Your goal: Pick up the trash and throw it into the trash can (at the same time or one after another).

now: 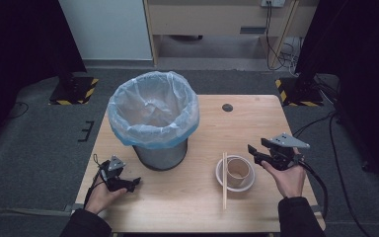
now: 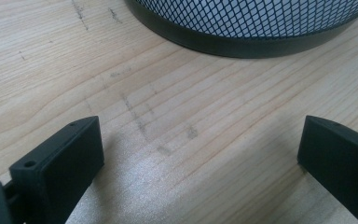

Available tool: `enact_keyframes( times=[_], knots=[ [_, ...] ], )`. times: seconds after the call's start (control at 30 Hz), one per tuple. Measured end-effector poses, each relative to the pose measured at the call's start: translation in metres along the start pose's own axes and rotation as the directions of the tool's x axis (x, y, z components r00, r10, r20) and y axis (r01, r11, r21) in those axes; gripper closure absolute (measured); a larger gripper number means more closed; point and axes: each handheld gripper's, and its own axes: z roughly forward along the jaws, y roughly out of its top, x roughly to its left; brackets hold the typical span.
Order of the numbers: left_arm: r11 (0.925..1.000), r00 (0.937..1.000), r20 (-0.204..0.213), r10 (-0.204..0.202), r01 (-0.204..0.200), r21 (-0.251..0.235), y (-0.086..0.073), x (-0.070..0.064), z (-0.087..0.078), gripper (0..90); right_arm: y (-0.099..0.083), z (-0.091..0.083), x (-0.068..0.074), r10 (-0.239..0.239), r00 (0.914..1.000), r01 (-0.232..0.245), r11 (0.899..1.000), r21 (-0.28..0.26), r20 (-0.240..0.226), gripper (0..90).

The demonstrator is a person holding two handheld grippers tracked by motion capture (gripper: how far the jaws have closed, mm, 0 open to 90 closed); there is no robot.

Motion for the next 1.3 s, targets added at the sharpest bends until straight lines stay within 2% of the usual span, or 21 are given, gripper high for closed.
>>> enact_keyframes(
  times=[0.27,0.43,0.73,0.8,0.9,1.3],
  knots=[
    [1.0000,1.0000,0.000,0.000,0.000,0.000,0.000,0.000,0.000,0.0,-0.016,0.013,0.003,-0.006,0.9998,0.007,0.998,0.068,-0.018,44.2],
    [1.0000,1.0000,0.000,0.000,0.000,0.000,0.000,0.000,0.000,0.0,-0.020,0.020,0.010,-0.010,0.9974,0.018,0.994,0.110,-0.071,50.5],
    [1.0000,1.0000,0.000,0.000,0.000,0.000,0.000,0.000,0.000,0.0,-0.029,0.031,0.014,-0.018,0.9930,0.043,0.976,0.213,-0.117,57.2],
    [1.0000,1.0000,0.000,0.000,0.000,0.000,0.000,0.000,0.000,0.0,-0.030,0.032,0.014,-0.016,0.9925,0.042,0.975,0.218,-0.121,57.7],
    [1.0000,1.0000,0.000,0.000,0.000,0.000,0.000,0.000,0.000,0.0,-0.033,0.035,0.014,-0.008,0.9911,0.043,0.966,0.256,-0.133,62.3],
    [1.0000,1.0000,0.000,0.000,0.000,0.000,0.000,0.000,0.000,0.0,-0.037,0.039,0.014,-0.005,0.9898,0.048,0.952,0.301,-0.142,73.2]
  ],
)
